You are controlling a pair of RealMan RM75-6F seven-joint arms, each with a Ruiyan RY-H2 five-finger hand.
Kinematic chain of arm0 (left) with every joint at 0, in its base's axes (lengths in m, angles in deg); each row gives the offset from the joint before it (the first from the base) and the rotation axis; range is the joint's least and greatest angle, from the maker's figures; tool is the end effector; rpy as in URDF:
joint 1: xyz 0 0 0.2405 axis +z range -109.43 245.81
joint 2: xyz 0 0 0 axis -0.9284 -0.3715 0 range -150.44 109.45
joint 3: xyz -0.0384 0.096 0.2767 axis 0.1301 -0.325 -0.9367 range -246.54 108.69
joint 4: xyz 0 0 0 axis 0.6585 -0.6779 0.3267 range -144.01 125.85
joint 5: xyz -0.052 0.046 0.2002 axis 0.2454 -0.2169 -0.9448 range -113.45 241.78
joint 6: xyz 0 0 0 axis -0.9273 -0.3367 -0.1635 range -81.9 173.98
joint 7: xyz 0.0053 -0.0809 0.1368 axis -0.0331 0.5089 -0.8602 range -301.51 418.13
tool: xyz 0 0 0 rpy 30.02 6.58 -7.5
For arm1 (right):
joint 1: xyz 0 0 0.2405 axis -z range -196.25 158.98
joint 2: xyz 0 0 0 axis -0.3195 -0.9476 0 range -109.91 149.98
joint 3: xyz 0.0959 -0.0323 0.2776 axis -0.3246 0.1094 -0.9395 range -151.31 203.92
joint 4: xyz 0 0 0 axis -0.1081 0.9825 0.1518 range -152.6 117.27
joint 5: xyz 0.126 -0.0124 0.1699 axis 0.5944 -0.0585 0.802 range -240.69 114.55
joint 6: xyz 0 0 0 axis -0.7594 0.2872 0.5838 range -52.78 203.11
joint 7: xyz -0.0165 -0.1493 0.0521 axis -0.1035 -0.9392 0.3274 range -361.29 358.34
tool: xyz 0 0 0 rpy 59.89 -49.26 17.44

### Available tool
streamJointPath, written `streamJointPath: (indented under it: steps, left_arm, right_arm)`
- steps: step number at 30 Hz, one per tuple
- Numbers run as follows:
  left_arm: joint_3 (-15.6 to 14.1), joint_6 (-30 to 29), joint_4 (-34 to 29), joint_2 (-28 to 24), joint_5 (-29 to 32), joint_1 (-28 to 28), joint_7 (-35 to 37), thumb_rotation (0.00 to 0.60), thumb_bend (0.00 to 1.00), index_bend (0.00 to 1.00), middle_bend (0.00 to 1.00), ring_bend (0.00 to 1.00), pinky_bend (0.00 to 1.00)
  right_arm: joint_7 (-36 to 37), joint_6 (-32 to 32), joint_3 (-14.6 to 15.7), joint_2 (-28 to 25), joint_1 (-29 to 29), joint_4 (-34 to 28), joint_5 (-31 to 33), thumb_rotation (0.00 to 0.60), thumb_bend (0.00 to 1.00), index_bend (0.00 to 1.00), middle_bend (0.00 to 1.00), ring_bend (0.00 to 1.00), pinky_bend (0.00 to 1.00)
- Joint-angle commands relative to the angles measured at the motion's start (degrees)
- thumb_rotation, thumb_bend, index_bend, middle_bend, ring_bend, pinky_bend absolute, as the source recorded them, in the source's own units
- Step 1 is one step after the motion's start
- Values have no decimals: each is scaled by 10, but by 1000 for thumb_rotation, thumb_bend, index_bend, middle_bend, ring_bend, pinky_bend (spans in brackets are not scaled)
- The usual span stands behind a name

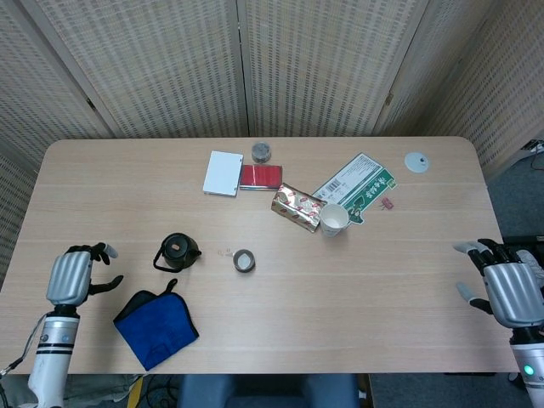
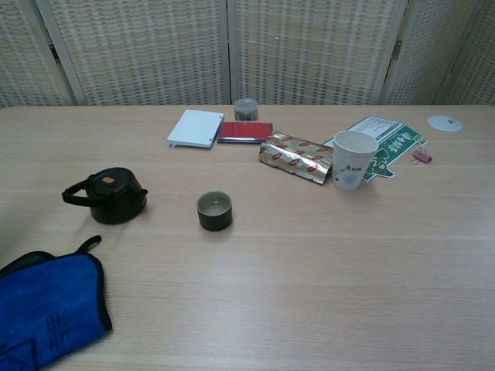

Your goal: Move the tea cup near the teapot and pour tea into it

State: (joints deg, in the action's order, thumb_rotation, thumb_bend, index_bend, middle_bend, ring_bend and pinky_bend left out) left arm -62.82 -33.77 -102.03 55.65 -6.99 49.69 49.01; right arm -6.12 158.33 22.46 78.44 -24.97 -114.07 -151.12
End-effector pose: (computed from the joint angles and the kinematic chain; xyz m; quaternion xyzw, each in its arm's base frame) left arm -0.3032 0.2840 0.1017 -0.5746 -0.4219 -0.4124 0.5673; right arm -0.3279 -0.2103 0.1982 0.6339 -0.3412 0.3677 0.5887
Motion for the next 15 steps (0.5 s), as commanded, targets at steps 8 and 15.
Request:
streamJointPath:
  steps: [8,15]
  left_arm:
    - [-35,-67,-60,-18,-47,56,-38,600,170,480,528,456,334]
    - [-41,-80,-67,-11,-67,72,-42,600,170,483,526,456,334]
  right_arm:
    - [-8,10,11,10,10,-3,-6,600,231,288,308,199,271]
    - [-15,22,13,10,18,-9,-8,600,231,288,308,199,271]
